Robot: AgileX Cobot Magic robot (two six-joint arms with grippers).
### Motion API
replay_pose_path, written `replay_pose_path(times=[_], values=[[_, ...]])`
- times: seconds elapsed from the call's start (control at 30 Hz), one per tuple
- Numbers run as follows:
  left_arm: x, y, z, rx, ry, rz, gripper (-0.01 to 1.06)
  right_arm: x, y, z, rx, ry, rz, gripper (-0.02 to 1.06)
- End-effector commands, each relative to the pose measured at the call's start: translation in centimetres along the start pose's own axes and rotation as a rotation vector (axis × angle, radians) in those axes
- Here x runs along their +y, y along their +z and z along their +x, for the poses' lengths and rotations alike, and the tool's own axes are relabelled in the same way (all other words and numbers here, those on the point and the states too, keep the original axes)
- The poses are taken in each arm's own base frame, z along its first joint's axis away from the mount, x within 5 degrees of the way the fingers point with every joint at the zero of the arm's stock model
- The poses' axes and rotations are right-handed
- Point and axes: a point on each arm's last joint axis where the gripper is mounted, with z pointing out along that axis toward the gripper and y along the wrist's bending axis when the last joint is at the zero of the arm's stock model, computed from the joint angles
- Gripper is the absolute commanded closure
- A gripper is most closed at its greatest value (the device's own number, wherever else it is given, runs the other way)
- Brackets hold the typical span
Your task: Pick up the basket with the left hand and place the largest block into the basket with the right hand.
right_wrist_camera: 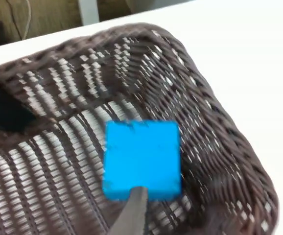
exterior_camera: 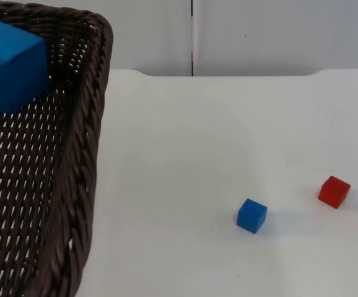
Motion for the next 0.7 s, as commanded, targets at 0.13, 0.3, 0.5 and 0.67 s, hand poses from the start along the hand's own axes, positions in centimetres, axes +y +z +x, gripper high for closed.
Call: replay_pose_path(times=[0.13, 0.3, 0.5, 0.67], values=[[-0.3, -0.2, -0.2, -0.040, -0.029, 0.032, 1.05, -0.5, -3.2, 0.7, -0.047, 0.034, 0.044, 0.22], [-0.7, -0.1, -0.4, -0.042, -0.002, 0.073, 1.05, -0.5, -5.7, 1.3, -0.113, 0.078, 0.083, 0.22], [-0.8, 1.4, -1.2, -0.013, -0.015, 0.119, 1.05, 0.2, -8.6, 2.0, -0.153, 0.078, 0.099, 0.22], [-0.6, 3.6, -2.5, 0.010, -0.025, 0.147, 1.05, 1.0, -11.0, 2.6, -0.179, 0.078, 0.103, 0.22]])
